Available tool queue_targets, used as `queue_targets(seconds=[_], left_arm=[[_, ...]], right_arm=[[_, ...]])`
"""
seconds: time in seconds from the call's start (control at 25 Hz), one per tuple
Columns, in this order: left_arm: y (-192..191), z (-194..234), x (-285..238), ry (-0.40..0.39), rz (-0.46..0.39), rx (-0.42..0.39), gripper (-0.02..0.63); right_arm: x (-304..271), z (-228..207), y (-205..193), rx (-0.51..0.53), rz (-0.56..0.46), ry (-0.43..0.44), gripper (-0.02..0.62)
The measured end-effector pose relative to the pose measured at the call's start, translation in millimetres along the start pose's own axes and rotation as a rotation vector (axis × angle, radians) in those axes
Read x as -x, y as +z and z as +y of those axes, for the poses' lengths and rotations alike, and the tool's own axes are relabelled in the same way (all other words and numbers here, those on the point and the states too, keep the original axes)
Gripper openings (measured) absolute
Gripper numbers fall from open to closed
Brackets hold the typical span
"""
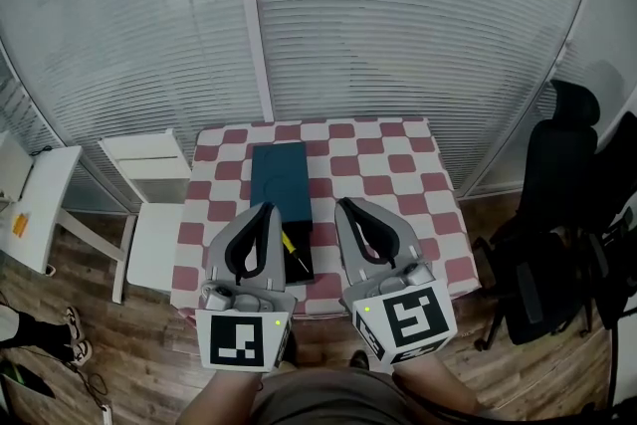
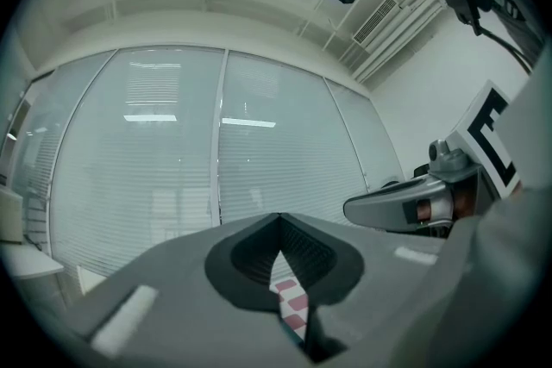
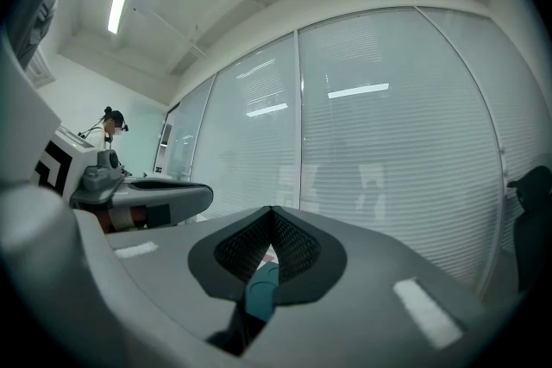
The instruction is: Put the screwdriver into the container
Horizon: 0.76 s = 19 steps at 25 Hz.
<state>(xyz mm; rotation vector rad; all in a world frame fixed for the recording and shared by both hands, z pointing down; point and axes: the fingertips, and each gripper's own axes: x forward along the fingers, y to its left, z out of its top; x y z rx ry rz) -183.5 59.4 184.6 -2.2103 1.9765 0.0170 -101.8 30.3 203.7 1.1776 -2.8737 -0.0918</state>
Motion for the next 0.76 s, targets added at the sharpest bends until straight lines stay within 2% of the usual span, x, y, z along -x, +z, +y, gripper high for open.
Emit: queue_targets(seconds=[0.76], left_arm=[[-5.8,12.4,-2.9,0.014,0.019,-0.002,0.001]], right_arm=[[-13.9,11.4,-2.4,-0.001,0.001,0.033,0.024]])
